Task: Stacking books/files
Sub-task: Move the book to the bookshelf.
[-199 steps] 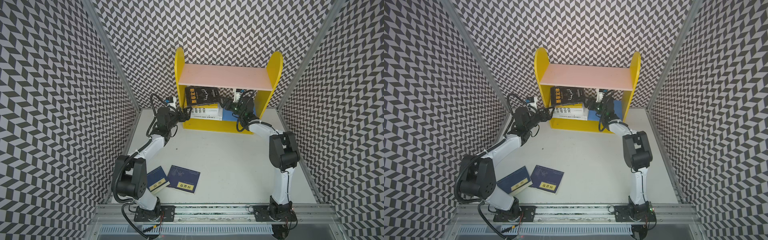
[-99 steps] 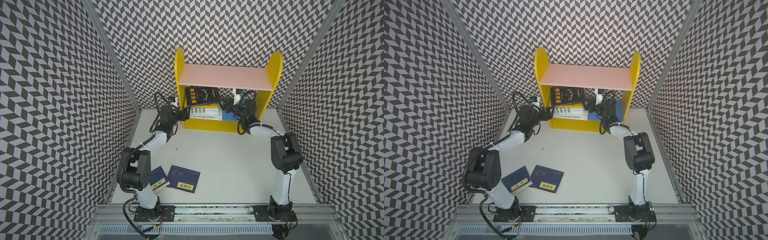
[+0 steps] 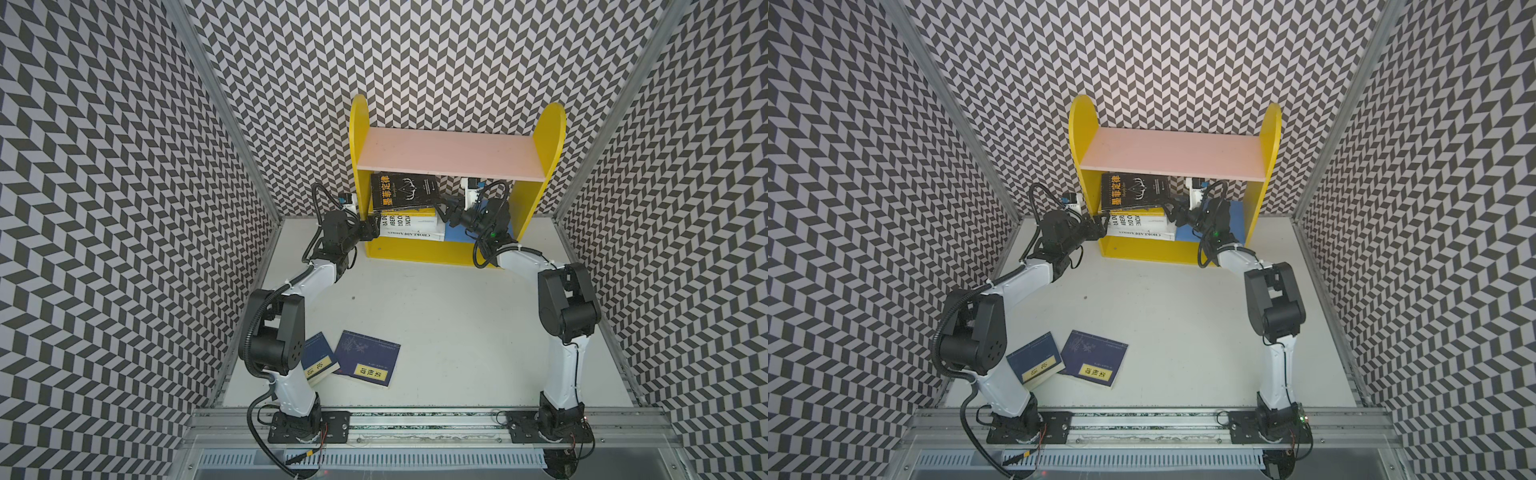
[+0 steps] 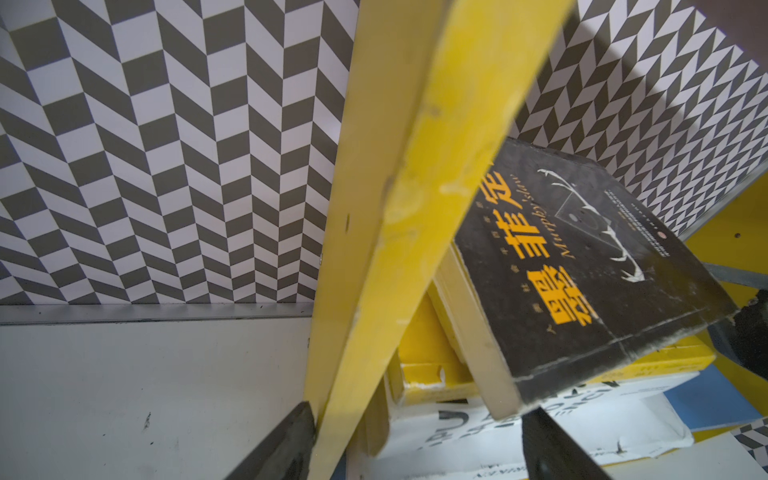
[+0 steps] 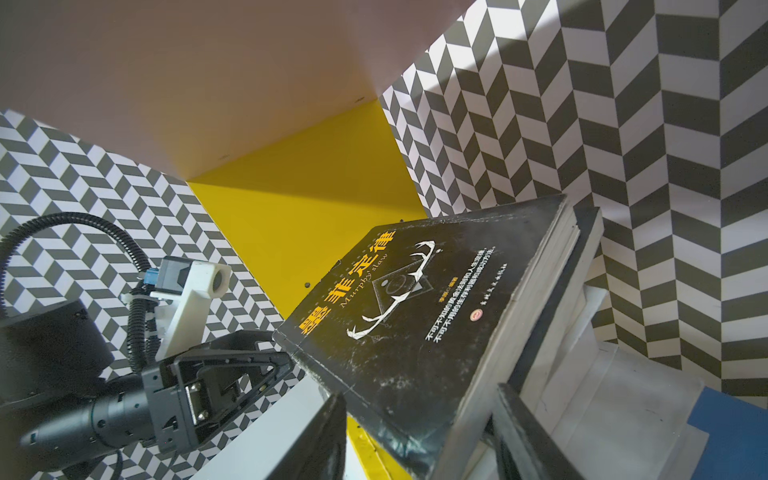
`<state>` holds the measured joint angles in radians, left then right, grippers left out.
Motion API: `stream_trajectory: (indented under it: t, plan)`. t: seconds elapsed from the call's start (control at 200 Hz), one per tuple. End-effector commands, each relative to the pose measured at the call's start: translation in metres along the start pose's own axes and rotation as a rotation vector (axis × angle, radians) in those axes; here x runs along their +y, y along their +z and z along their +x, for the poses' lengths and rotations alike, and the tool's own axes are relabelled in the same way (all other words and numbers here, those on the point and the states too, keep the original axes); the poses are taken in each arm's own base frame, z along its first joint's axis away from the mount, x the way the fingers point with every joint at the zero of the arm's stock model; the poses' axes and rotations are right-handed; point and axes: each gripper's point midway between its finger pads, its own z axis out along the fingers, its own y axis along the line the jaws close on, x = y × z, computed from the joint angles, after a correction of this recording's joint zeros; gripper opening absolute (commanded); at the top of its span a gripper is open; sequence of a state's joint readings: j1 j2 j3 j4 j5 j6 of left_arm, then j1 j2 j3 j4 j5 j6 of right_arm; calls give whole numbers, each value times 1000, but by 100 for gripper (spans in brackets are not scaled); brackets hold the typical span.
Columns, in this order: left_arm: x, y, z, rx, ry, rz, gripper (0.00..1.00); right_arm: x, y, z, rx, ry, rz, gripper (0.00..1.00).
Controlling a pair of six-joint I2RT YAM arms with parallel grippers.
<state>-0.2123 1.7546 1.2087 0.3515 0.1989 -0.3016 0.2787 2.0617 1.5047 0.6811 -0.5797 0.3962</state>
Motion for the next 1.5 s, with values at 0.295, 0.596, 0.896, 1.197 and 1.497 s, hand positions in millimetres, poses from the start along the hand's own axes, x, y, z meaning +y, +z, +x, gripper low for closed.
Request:
stream_trajectory:
  t: [0.295, 0.596, 0.896, 1.197, 1.497]
  plan:
    - [-16, 5, -20, -57, -2, 51, 79, -7, 5, 22, 13, -45, 18, 55]
    - [-21, 6, -24, -62, -24, 77, 79, -7, 2, 26, 15, -64, 18, 57]
    - [-25, 5, -26, -62, -35, 94, 79, -11, -3, 42, 42, -68, 34, 58]
    - [-25, 4, -26, -62, -36, 95, 79, -4, 1, 33, 24, -87, 12, 54]
    - [-25, 5, -25, -59, -37, 95, 79, -9, -1, 20, -21, -107, 53, 60]
